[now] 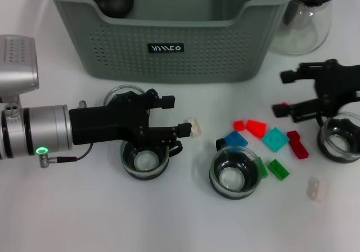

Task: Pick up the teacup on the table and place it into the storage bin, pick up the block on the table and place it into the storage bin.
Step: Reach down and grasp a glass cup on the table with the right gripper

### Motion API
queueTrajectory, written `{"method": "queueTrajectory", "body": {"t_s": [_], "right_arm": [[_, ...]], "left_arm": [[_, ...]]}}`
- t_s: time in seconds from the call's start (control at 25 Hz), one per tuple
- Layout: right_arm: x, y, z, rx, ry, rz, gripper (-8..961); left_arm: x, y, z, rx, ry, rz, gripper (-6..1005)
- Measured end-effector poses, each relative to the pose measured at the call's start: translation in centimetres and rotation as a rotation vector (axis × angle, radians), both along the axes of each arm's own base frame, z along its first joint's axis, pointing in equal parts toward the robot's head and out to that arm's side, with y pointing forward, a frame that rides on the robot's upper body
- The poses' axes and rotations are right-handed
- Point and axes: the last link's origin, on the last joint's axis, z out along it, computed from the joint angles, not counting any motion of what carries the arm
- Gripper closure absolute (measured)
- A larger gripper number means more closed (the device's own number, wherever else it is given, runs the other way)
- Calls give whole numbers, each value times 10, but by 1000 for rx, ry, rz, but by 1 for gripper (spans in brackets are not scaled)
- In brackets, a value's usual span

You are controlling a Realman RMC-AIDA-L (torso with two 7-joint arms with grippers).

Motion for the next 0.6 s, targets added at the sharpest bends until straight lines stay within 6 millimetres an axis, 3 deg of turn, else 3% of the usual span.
{"method": "queueTrajectory", "body": {"t_s": [0.32,0.6], "right_arm": [[-24,-13,52,-75,-176,15,14],[-21,-18,61,-129,-388,-53,14]], "left_arm": [[1,1,-1,3,0,1,169],[0,-2,-9,-29,46,-24,169]]}}
